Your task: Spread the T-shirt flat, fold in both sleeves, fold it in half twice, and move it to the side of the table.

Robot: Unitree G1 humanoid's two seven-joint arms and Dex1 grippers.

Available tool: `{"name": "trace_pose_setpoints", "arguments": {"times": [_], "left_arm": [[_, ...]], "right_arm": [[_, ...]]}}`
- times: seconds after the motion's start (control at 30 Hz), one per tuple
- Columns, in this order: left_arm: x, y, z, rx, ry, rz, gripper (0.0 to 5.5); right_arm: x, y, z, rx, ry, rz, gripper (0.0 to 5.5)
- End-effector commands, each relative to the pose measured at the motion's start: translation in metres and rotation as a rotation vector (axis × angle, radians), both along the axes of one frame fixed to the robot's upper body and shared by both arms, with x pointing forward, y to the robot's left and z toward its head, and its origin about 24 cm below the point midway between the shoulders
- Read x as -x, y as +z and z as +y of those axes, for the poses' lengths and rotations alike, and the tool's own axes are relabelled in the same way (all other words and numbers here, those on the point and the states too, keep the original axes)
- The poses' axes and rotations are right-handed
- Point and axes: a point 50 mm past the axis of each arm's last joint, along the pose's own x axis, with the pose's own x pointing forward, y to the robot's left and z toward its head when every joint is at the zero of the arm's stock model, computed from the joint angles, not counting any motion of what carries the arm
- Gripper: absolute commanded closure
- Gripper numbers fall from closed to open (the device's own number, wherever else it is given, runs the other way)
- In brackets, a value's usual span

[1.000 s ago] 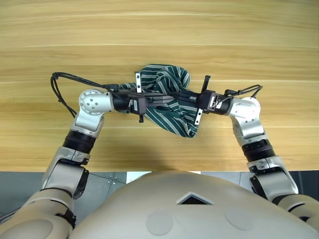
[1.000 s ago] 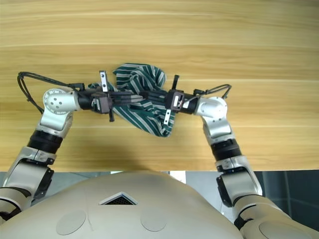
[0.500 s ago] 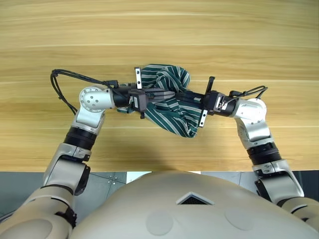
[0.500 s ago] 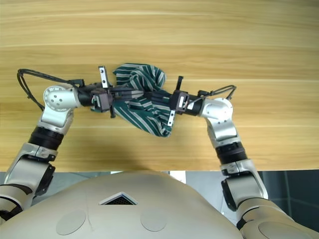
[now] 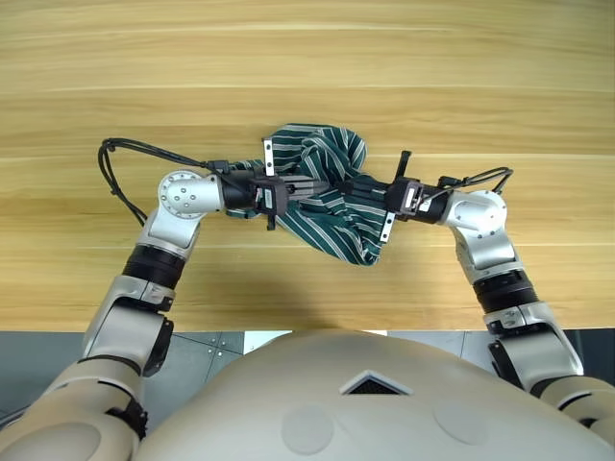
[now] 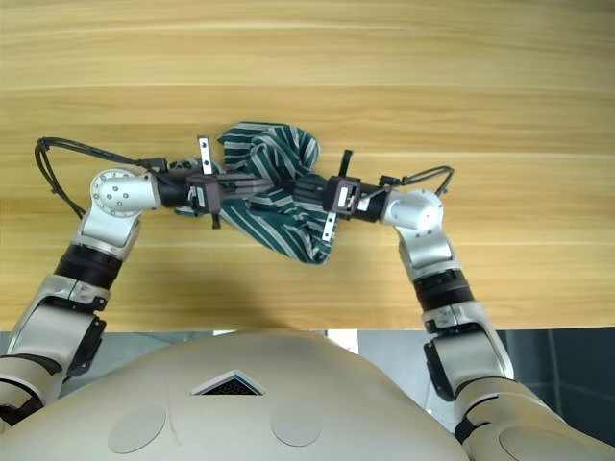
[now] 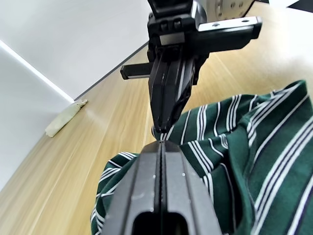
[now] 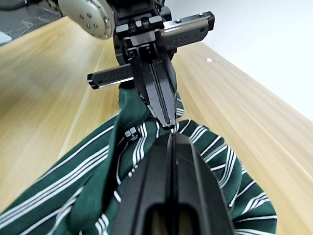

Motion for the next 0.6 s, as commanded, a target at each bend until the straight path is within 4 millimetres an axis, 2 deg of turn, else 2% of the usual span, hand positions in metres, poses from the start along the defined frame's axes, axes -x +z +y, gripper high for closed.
{"name": "trace_pose_setpoints", "arguments": {"times": [0.03,0.2,0.33,0.5,0.6], "left_arm": [[-0.007,-0.003,0.002,-0.138,-0.014,-0.051,5.48],[-0.012,-0.018,0.002,-0.312,-0.015,-0.095,5.48],[-0.009,-0.026,-0.001,-0.377,-0.054,-0.116,5.48],[0.003,-0.034,0.000,-0.422,-0.122,-0.101,5.48],[0.008,-0.034,0.002,-0.415,-0.139,-0.097,5.48]], "right_arm": [[-0.003,-0.009,-0.003,0.092,0.002,0.000,5.49],[-0.007,-0.021,-0.005,0.161,-0.019,0.018,5.49],[-0.016,-0.037,-0.013,0.265,-0.075,0.045,5.49],[-0.039,-0.055,-0.026,0.388,-0.242,0.080,5.49],[-0.057,-0.064,-0.039,0.497,-0.408,0.094,5.49]]}}
